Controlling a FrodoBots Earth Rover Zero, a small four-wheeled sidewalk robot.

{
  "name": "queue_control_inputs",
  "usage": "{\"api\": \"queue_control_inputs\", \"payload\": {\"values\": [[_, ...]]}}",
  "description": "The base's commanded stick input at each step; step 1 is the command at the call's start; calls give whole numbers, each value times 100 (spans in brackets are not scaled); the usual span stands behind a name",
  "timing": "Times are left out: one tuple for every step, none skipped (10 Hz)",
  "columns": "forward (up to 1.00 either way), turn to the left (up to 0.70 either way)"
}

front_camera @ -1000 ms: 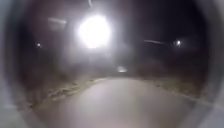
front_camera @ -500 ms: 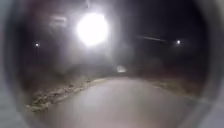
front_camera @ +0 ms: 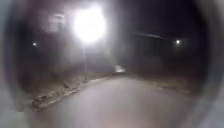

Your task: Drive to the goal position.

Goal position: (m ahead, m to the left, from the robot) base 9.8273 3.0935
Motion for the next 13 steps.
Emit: {"api": "queue_control_inputs", "payload": {"values": [[100, 0], [100, 0], [100, 0], [100, 0], [100, 0], [100, 0], [100, 0], [100, 0], [100, 0], [100, 0], [100, 0], [100, 0], [100, 0]]}}
